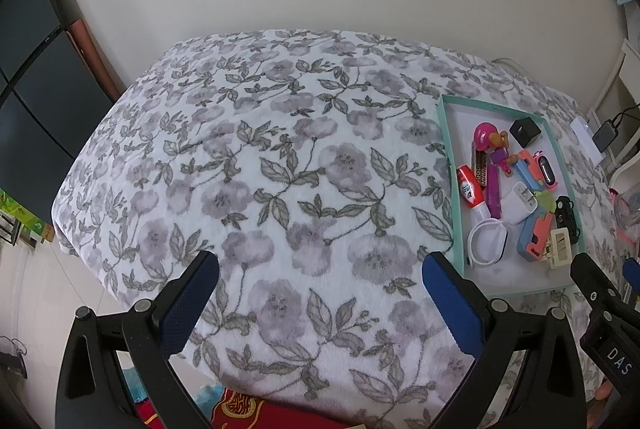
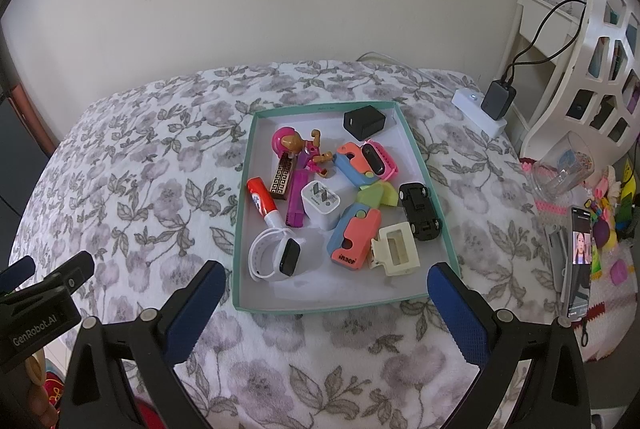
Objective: Organize rigid objects
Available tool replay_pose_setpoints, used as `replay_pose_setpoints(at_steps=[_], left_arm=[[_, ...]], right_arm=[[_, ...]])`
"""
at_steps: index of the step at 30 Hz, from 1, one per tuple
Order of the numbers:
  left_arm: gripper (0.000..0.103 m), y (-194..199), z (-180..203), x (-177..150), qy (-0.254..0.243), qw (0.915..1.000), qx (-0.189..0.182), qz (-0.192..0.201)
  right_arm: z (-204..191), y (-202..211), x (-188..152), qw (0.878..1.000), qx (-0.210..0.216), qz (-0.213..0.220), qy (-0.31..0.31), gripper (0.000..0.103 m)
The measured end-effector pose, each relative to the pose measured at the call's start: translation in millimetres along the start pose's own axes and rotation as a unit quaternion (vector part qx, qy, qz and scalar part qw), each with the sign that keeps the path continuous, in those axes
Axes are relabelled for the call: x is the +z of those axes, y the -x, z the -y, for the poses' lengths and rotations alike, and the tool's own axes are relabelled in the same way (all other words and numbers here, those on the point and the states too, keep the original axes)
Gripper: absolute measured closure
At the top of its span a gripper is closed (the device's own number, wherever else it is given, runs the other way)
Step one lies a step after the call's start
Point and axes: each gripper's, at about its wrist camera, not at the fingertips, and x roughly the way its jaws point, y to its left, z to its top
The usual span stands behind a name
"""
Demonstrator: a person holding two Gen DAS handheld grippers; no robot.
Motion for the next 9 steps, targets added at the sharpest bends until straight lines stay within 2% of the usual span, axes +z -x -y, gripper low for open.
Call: replay_pose_setpoints(at_steps=[9], left_arm=[[0.002,2.0,-0.7,0.5,0.0,1.0,0.004,0.006]], right_arm=[[-0.1,-0.7,-0.9,1.0,0.0,-0.002,0.001,0.001]])
